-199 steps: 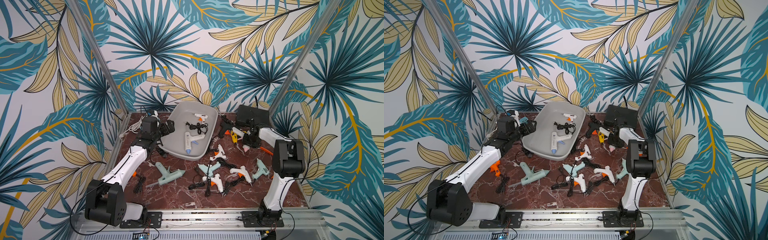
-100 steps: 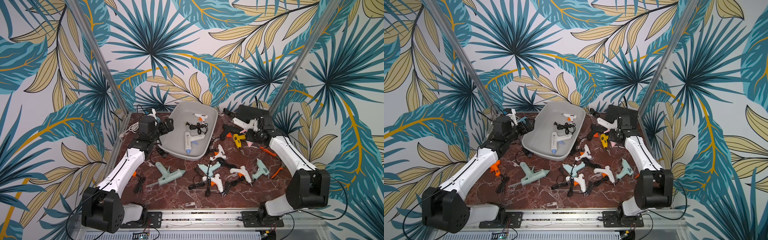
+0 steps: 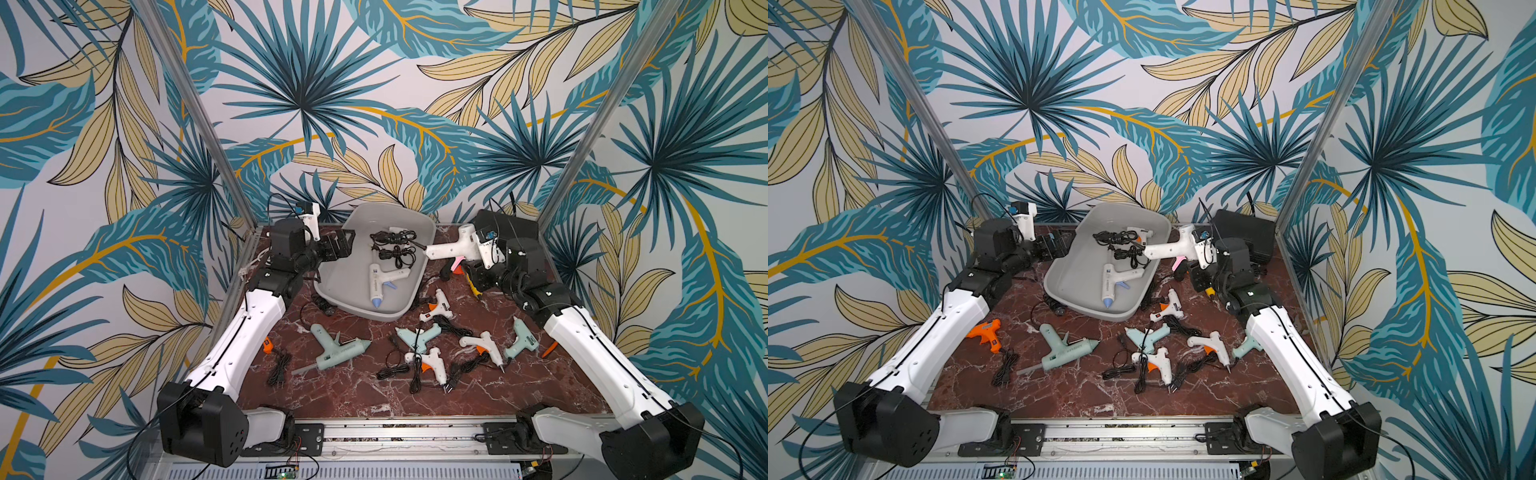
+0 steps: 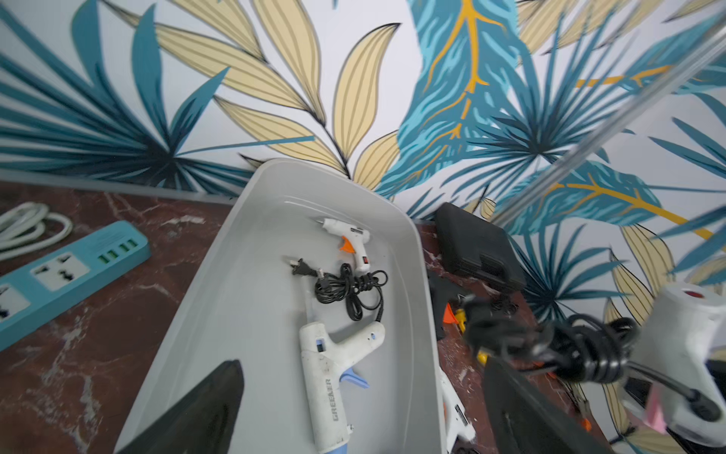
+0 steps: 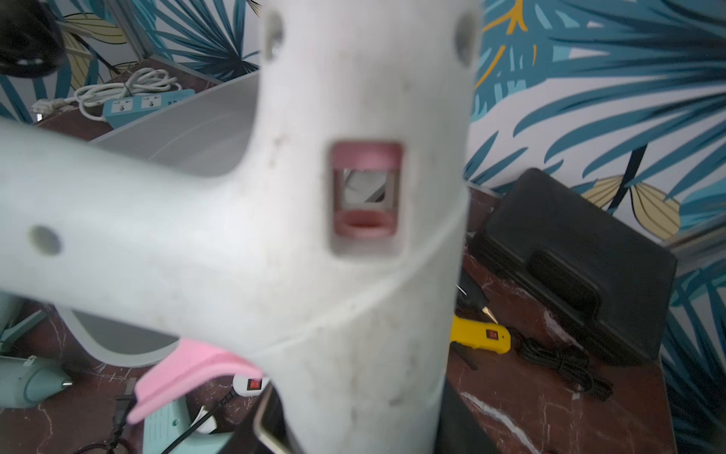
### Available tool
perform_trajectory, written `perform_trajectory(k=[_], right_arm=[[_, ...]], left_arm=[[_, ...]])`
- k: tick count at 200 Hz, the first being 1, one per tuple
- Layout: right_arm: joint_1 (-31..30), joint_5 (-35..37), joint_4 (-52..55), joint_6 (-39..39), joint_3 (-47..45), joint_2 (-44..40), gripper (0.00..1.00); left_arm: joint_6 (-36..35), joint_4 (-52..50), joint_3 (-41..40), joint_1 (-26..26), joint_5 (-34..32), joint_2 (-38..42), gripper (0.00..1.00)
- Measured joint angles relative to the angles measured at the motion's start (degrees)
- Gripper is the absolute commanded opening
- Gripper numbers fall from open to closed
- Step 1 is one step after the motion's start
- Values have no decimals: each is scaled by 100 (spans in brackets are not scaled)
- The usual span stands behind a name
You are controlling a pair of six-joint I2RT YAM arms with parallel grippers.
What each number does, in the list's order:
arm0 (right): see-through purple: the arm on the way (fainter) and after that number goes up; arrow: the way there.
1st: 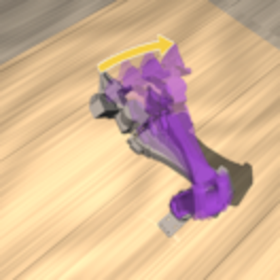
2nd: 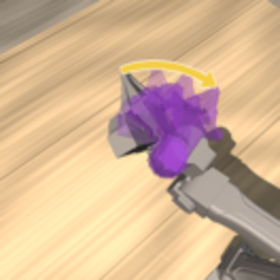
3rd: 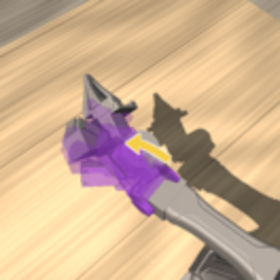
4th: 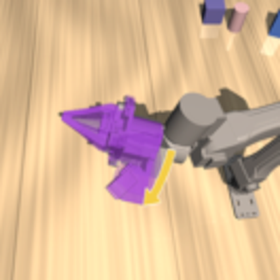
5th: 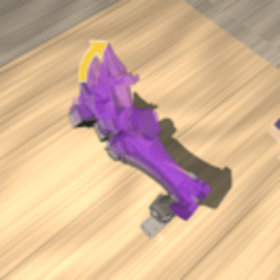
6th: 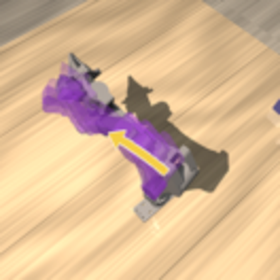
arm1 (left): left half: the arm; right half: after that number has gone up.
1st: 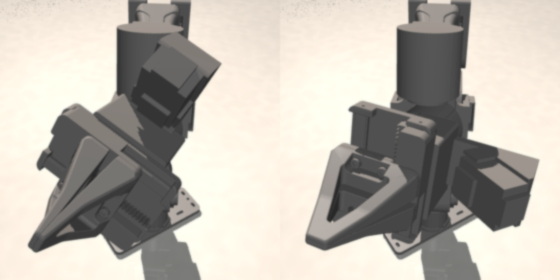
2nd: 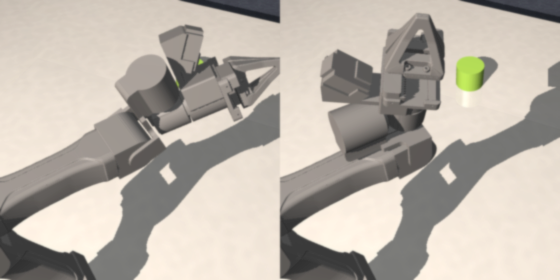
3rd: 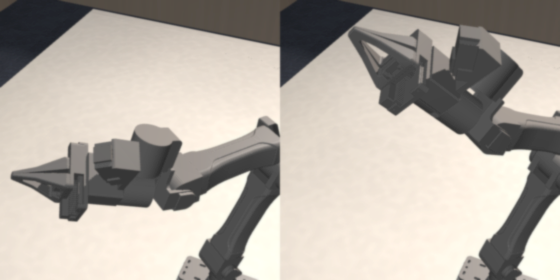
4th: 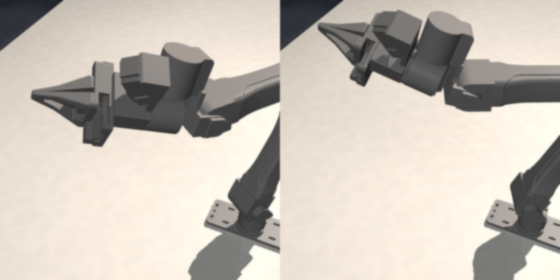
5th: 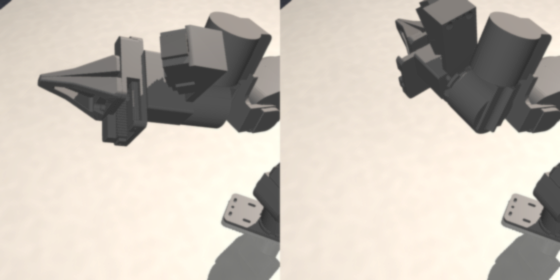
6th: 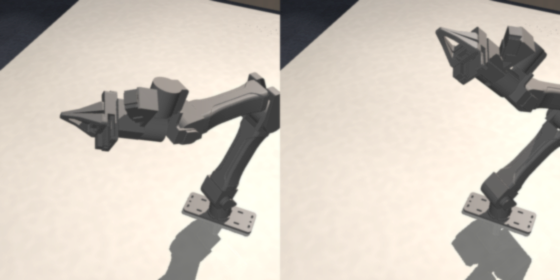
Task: Put the hot melt glue gun into the storage box
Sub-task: Pick up the hot melt adhesive gun from the center of the board.
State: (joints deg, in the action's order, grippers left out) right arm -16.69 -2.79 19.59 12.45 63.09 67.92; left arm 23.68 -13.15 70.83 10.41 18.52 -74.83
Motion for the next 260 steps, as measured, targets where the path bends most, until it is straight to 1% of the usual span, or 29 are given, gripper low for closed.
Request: perform_trajectory(k=[23,39,54,83,96,132,158,210,260], right_arm=[[-264,50,-127,505,-11,-31,0],[-431,107,-129,831,0,-28,0],[-584,188,-90,1097,83,24,0],[-881,372,-85,1519,264,155,0],[-984,426,-83,1672,315,186,0],[-1204,560,-44,2009,533,245,0],[-1303,632,-44,2153,614,282,0],[-1436,761,-39,2295,632,411,0],[-1478,815,-37,2339,752,496,0]], left_arm=[[-385,-396,682,2,802,0,100],[-656,-776,1139,66,1244,0,100],[-970,-1202,1541,205,1436,-20,100],[-1593,-1987,2197,769,1676,-240,100],[-1784,-2243,2293,901,1818,-391,100],[-2186,-2924,2439,1043,2022,-1058,100],[-2435,-3265,2446,1281,2275,-1419,100],[-2612,-3364,2553,1537,2846,-1502,100],[-2688,-3434,2566,1576,2865,-1593,100]])
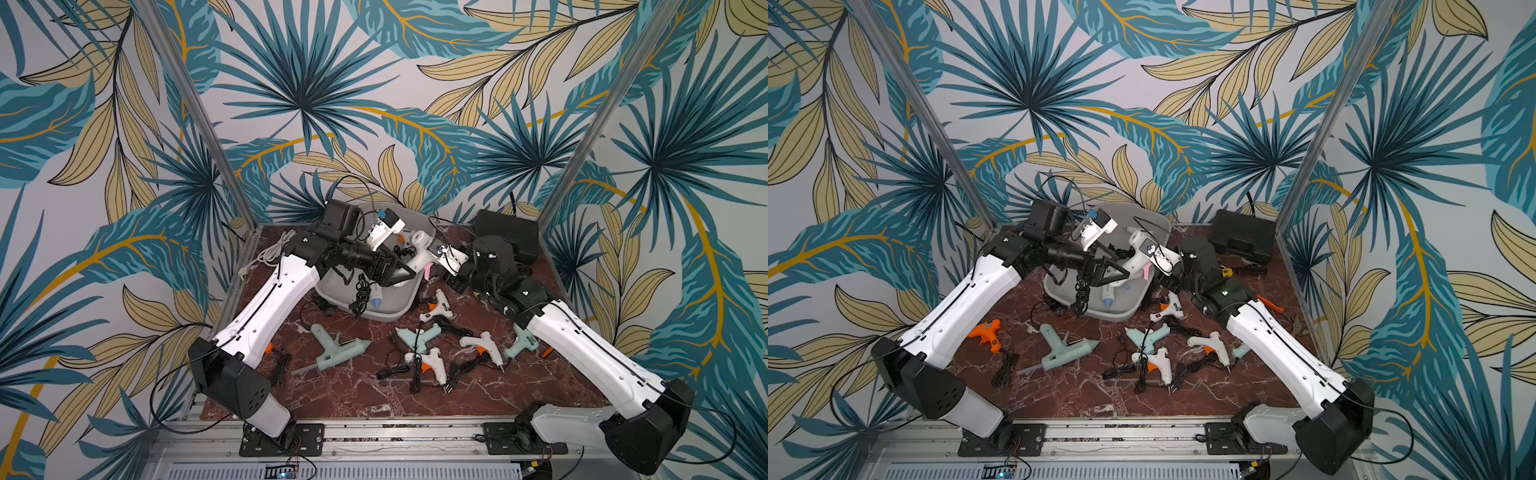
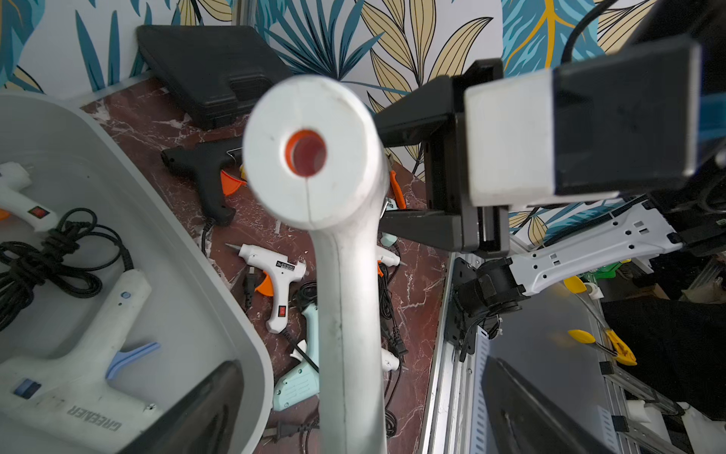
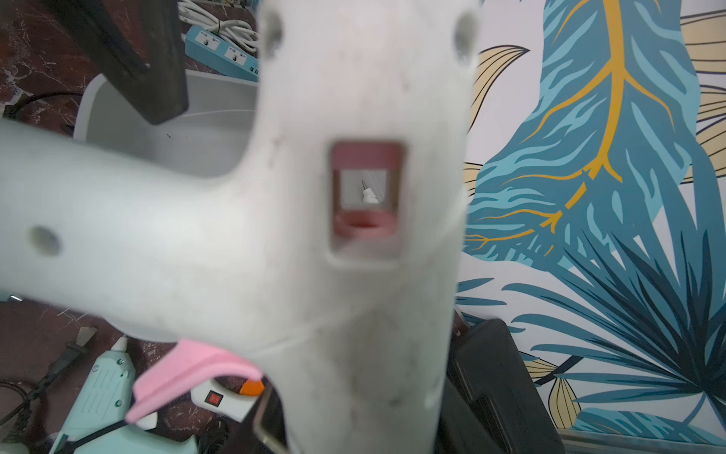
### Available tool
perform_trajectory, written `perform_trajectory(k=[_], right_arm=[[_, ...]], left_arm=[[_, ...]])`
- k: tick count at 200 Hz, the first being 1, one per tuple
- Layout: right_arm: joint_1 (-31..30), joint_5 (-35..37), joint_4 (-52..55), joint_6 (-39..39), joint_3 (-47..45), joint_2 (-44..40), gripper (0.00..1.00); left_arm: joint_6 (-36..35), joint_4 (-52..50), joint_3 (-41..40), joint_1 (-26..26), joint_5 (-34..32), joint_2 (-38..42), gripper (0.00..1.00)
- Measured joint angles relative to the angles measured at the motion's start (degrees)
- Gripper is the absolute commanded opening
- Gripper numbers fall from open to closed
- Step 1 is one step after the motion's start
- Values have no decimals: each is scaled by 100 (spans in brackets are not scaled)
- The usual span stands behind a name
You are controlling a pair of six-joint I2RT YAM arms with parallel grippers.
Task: Put the hot melt glue gun into the storage box
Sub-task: Pick up the hot melt adhesive gun from the center of the board, then place the hot melt adhesive gun in the storage box.
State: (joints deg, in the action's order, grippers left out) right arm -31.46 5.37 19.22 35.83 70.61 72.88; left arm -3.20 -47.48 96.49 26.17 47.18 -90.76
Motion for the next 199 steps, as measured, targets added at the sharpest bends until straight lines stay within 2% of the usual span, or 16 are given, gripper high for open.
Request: perform_trajectory(k=[26,53,74,96,108,115,129,142,162,199], right_arm=[[-20,-26,-2,-2,98,22,0],[-42,-44,-7,-22,179,50,0],[-46,-33,-2,-28,192,122,0],[-48,-9,-9,-96,195,232,0],[-46,44,-22,-129,197,273,15],[-48,61,-35,-138,197,286,35],[-46,94,-79,-197,197,302,67],[-52,144,-133,-345,216,291,83],[-59,282,-247,-599,284,225,99],[-59,647,-376,-1060,284,-144,100]], left_arm=[[0,-15,0,0,-52,-151,94],[7,-33,0,2,0,-367,79],[24,-22,0,4,90,-448,53],[136,22,2,42,149,-446,17],[223,33,0,63,90,-442,0],[249,55,-4,63,52,-439,0],[267,184,-76,83,-101,-374,0],[278,363,-247,114,-584,-229,0],[262,612,-566,68,-1309,-13,0],[129,1121,-1027,35,-2583,326,0]])
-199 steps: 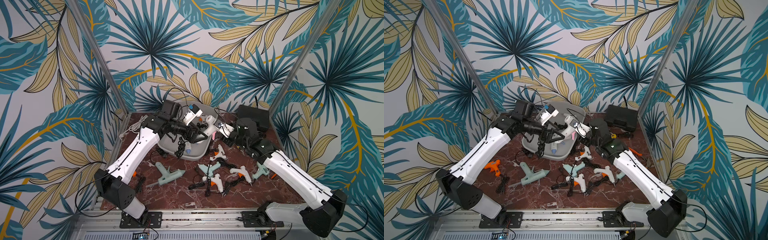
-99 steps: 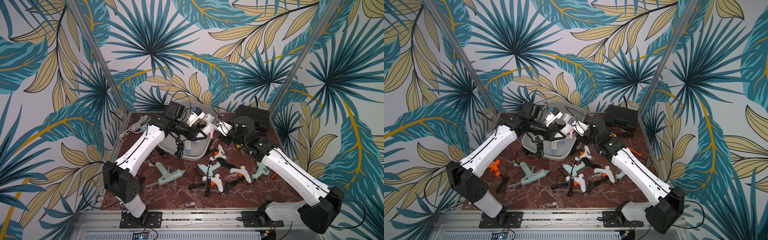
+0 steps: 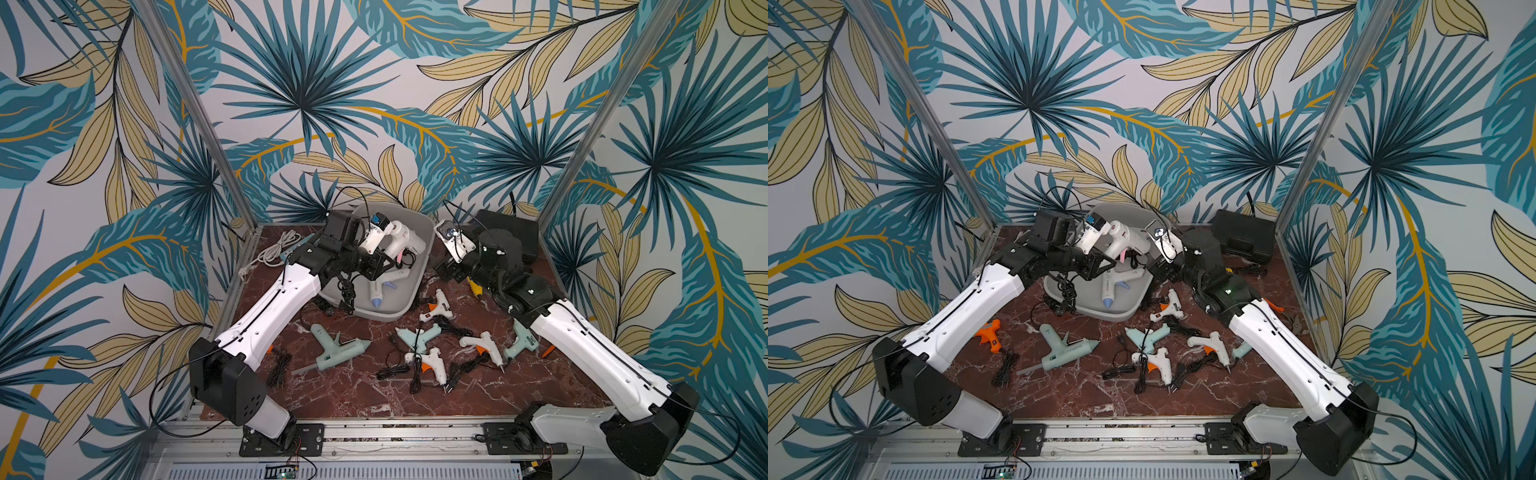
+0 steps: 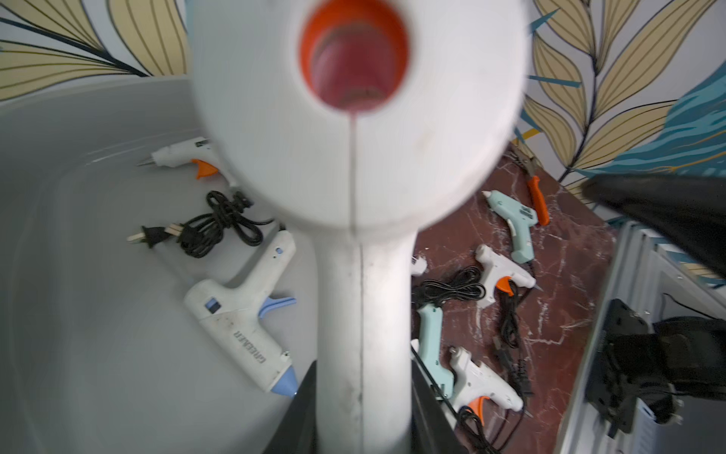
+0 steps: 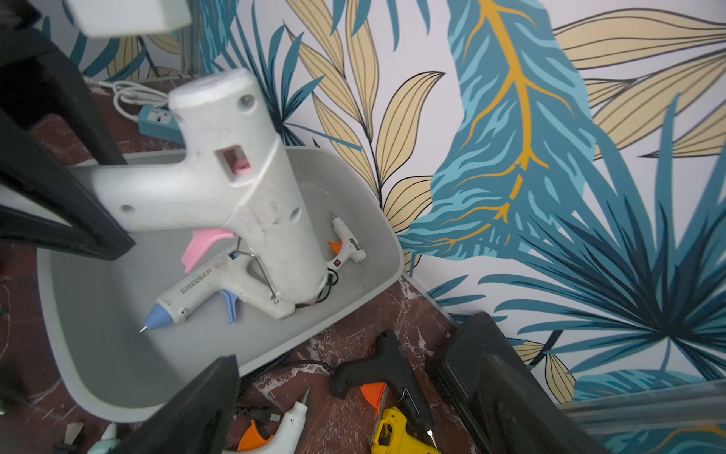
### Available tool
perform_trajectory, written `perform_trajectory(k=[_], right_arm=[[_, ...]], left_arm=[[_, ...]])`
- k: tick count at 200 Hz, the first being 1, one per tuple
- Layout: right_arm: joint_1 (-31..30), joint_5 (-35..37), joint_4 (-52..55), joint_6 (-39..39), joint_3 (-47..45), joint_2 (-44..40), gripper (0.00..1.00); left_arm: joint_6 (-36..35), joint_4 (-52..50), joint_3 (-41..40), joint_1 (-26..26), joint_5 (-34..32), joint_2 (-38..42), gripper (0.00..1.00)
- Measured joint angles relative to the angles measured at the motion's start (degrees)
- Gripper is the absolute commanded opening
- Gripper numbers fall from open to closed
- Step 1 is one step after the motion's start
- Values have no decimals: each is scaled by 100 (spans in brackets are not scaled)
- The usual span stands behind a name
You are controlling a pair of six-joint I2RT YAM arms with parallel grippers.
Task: Put the hot melt glue gun into the storage box
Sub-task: Place the hot melt adhesive gun in the storage box.
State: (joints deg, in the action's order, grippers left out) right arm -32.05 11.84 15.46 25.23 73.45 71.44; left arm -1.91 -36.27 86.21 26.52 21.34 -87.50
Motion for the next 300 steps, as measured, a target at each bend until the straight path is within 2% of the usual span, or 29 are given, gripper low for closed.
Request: perform_trajectory(k=[77,133,184,227,300], right_arm=[[2,1279,-190,-1556,0,-428,99],[2,1714,107,-2430,0,-424,100],[2,1978,173,-2920,-35,-428,99],[2,1985,236,-3104,-96,-474,100],[2,1934,282,-3320,-157,-570,99]], left_arm=[[-492,654,72,0,-1910,-166,0],[-1139,675,1281,0,-3467,-1810,0],[-1770,466,2516,0,-4769,-3373,0],[-2173,-44,3764,0,-5412,-4621,0],[-2855,-417,4524,0,-6172,-5668,1]])
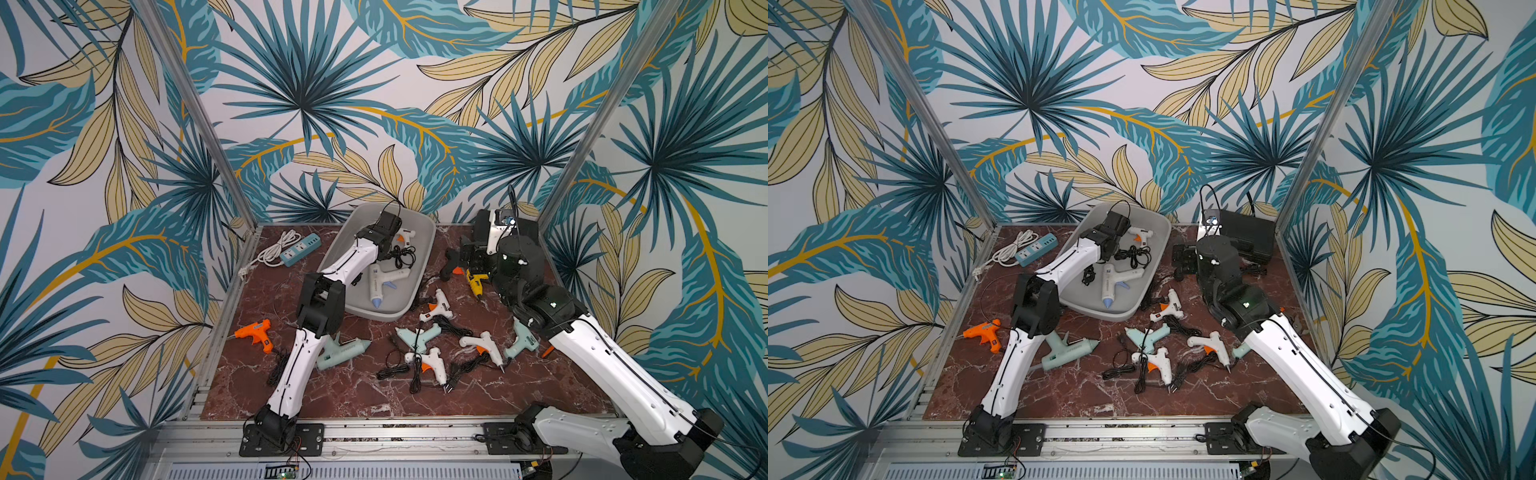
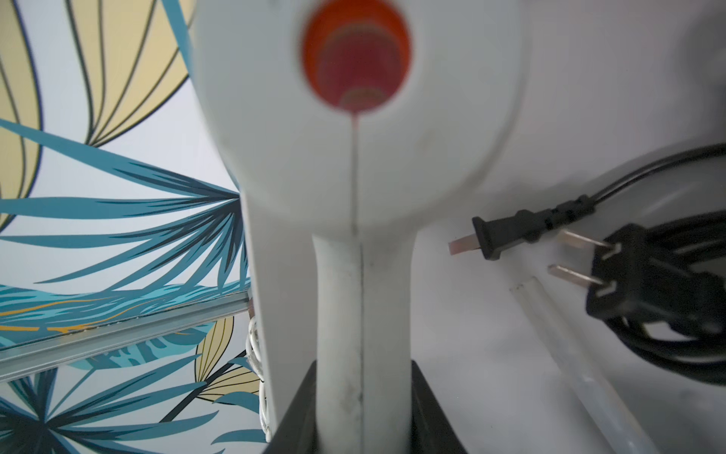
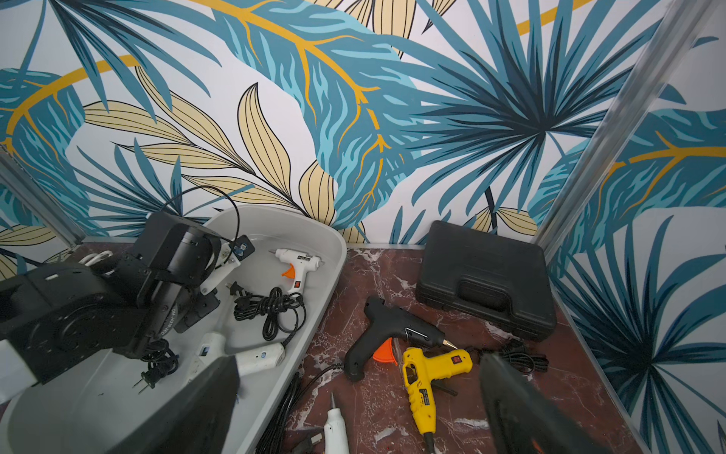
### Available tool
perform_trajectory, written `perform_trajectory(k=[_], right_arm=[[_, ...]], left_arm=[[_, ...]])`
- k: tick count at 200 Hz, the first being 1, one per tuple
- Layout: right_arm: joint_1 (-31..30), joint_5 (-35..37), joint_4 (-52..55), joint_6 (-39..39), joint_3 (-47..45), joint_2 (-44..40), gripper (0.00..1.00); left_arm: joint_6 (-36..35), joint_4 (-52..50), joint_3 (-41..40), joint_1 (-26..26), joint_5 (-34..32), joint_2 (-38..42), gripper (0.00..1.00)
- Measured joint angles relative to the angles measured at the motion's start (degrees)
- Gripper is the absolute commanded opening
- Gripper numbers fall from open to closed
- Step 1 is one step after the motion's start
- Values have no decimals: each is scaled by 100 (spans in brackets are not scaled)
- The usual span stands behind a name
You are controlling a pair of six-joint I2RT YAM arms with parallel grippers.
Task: Put the hot melt glue gun into the storage box
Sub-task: Place the hot melt adhesive gun in the storage box.
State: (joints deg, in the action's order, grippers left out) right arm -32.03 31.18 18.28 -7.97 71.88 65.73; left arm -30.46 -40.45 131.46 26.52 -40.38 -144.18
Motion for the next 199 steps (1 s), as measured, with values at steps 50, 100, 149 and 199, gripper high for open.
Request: perform_trajectory(k=[50,100,149,199], right_arm=[[0,-107,31,-164,-15,2,100],[0,-214,68,-275,-42,35,100],[0,-234,92,-299,-42,35,100],[0,-223,149,-387,-42,48,99]], left_arm=[[-389,111,146,76,-289,-186,30],[-673,278,448,146,-264,-527,45],[-549,136,527,190,50,-586,63],[39,-503,566,227,922,-306,99]])
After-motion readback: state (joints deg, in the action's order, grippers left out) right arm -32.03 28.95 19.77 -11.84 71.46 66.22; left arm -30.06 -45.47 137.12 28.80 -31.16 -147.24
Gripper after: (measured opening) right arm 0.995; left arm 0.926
